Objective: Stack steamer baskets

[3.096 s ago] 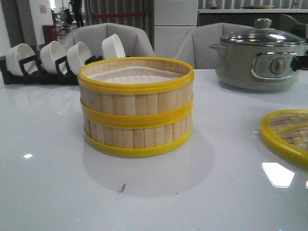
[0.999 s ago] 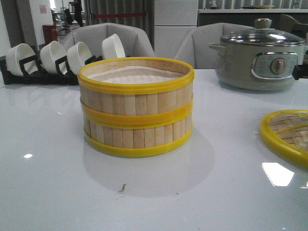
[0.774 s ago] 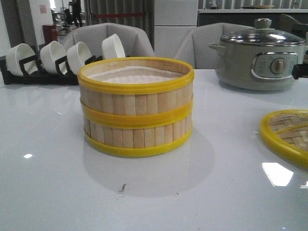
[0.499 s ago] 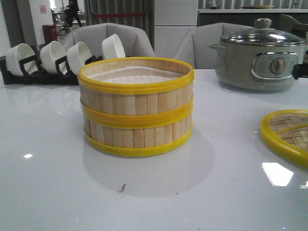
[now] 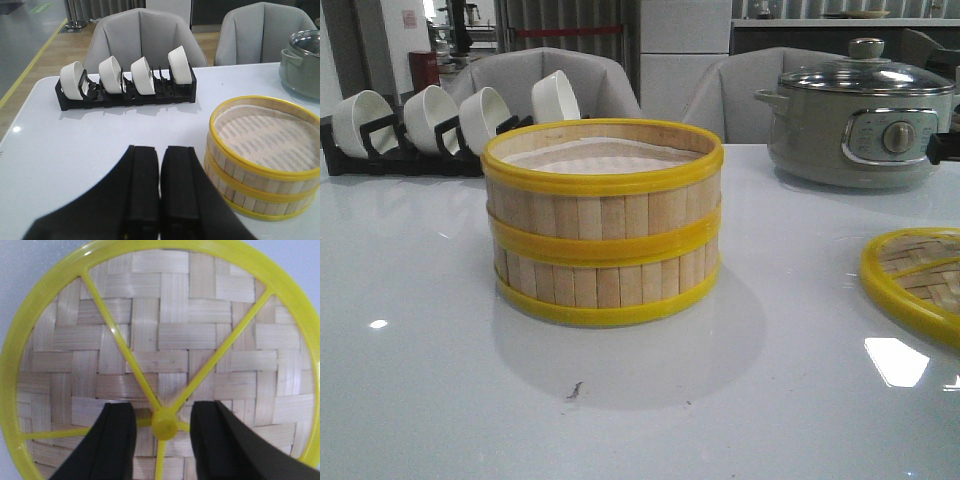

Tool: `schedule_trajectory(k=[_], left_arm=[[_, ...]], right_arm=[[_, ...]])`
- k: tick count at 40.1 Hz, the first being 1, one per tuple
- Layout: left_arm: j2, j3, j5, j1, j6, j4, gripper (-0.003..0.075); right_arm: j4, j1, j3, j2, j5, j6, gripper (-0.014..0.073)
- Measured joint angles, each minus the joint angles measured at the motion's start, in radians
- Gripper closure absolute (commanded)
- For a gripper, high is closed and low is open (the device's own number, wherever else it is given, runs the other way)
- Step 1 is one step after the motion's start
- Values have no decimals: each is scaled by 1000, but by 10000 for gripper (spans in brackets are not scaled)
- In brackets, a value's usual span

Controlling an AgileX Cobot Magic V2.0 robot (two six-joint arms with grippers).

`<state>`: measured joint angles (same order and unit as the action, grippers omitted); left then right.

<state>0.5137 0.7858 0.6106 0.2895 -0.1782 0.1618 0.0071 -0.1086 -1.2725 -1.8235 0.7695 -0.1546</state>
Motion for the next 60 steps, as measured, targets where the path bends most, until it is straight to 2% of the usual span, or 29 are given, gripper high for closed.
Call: schedule_trajectory(k=[60], left_arm=[[0, 0, 0, 0, 0, 0, 625]], right_arm=[[0, 0, 0, -17, 5, 0, 212]])
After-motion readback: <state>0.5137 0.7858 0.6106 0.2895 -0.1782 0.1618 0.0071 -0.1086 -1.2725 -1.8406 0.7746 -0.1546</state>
